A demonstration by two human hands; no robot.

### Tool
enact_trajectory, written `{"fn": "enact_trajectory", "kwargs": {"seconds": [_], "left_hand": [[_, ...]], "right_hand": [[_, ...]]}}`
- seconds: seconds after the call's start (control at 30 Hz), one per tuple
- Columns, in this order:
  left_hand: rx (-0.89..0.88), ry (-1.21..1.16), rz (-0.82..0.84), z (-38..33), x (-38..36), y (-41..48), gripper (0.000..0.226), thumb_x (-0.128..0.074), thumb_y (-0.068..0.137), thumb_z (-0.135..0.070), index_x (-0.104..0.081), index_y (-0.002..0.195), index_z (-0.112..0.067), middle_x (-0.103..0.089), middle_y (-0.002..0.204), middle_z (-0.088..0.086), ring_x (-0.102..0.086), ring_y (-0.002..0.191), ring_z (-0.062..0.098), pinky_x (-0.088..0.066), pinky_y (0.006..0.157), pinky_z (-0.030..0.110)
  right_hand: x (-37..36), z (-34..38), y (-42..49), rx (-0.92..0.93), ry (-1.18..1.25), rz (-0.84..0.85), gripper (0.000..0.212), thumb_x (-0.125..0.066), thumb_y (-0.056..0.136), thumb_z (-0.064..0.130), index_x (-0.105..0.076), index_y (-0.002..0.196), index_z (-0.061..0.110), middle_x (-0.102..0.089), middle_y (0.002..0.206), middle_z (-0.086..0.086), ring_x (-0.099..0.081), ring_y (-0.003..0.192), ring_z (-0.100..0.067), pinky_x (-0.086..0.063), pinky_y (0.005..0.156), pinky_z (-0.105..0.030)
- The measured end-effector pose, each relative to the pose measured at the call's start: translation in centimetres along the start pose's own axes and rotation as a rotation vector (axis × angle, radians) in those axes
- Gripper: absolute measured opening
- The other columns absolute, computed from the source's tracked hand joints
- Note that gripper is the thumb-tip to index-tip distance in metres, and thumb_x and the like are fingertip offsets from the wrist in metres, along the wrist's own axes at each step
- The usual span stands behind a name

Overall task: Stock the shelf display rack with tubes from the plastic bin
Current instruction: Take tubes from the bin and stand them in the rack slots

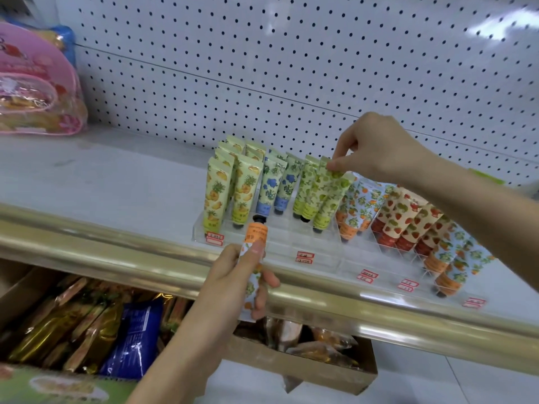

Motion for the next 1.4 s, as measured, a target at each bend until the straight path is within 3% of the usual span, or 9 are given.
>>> {"fn": "enact_trajectory", "kwargs": {"seconds": [0.23, 0.4, 0.57, 0.77, 1.03, 1.23, 1.33, 1.4], "left_hand": [[-0.014, -0.015, 0.012, -0.4, 0.1, 0.1, 0.031, -0.054, 0.079, -0.039, -0.047, 0.089, -0.011, -0.061, 0.062, 0.008, -0.04, 0.038, 0.014, -0.034, 0.035, 0.022], [-0.014, -0.005, 0.014, -0.3, 0.1, 0.0, 0.03, -0.052, 0.084, -0.037, -0.048, 0.094, -0.009, -0.061, 0.06, 0.006, -0.041, 0.038, 0.014, -0.034, 0.036, 0.021], [-0.014, -0.003, 0.014, -0.5, 0.2, -0.1, 0.039, -0.054, 0.075, -0.042, -0.049, 0.095, -0.009, -0.062, 0.062, 0.006, -0.041, 0.039, 0.015, -0.036, 0.037, 0.022], [-0.01, -0.005, 0.003, -0.6, 0.3, -0.5, 0.026, -0.051, 0.091, -0.034, -0.051, 0.099, -0.009, -0.061, 0.063, 0.006, -0.042, 0.041, 0.015, -0.035, 0.038, 0.023], [-0.011, -0.004, -0.004, -0.6, 0.3, -0.5, 0.023, -0.051, 0.092, -0.03, -0.054, 0.098, -0.008, -0.063, 0.062, 0.005, -0.048, 0.043, 0.015, -0.04, 0.04, 0.024], [-0.041, 0.032, -0.011, -0.7, 0.6, -0.2, 0.026, -0.056, 0.086, -0.033, -0.072, 0.094, -0.014, -0.069, 0.071, -0.001, -0.063, 0.061, 0.009, -0.051, 0.059, 0.027], [-0.089, 0.044, 0.005, -1.2, 0.5, -0.5, 0.027, -0.058, 0.08, -0.036, -0.074, 0.097, -0.022, -0.075, 0.082, -0.004, -0.069, 0.072, 0.006, -0.052, 0.06, 0.018], [-0.109, 0.033, 0.021, -1.4, 0.2, -0.6, 0.034, -0.059, 0.075, -0.036, -0.071, 0.105, -0.024, -0.076, 0.091, -0.004, -0.071, 0.081, 0.007, -0.054, 0.066, 0.021]], "right_hand": [[-1.0, -0.7, 1.0, -0.039, 0.011, -0.006, 0.016, -0.073, 0.081, 0.021, -0.068, 0.071, 0.01, -0.043, 0.048, 0.007, -0.039, 0.048, -0.005, -0.029, 0.047, -0.022], [-1.6, -0.6, 1.3, -0.046, 0.01, 0.019, 0.015, -0.073, 0.081, 0.021, -0.07, 0.074, 0.009, -0.045, 0.049, 0.007, -0.04, 0.049, -0.005, -0.031, 0.048, -0.022], [-2.7, -0.4, 1.6, -0.058, 0.008, 0.049, 0.018, -0.073, 0.081, 0.021, -0.065, 0.066, 0.015, -0.049, 0.051, 0.005, -0.045, 0.05, -0.007, -0.035, 0.049, -0.023], [-2.8, -0.3, 1.9, -0.074, 0.007, 0.055, 0.014, -0.072, 0.08, 0.019, -0.066, 0.068, 0.014, -0.057, 0.059, 0.003, -0.052, 0.056, -0.011, -0.041, 0.058, -0.025], [-3.0, -0.5, 2.0, -0.104, 0.009, 0.054, 0.011, -0.073, 0.079, 0.019, -0.073, 0.077, 0.008, -0.061, 0.063, 0.0, -0.052, 0.055, -0.012, -0.045, 0.059, -0.026], [-1.2, 0.2, 0.4, -0.056, 0.112, -0.023, 0.015, -0.07, 0.084, 0.024, -0.071, 0.09, 0.011, -0.045, 0.058, 0.006, -0.041, 0.051, -0.005, -0.03, 0.049, -0.019], [-0.6, 1.2, -1.8, -0.005, 0.183, -0.04, 0.011, -0.069, 0.084, 0.027, -0.071, 0.088, 0.017, -0.048, 0.061, 0.001, -0.042, 0.051, -0.008, -0.033, 0.046, -0.015], [-1.4, 1.6, -3.6, 0.015, 0.249, 0.001, 0.007, -0.07, 0.083, 0.028, -0.071, 0.084, 0.021, -0.054, 0.064, 0.0, -0.045, 0.051, -0.009, -0.035, 0.042, -0.009]]}}
Point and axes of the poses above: each hand's wrist, its own y-axis towards the middle knuckle, its own x-axis out of the back of the hand, z = x × y, the point moved 8 cm from there along y, towards the middle knuckle
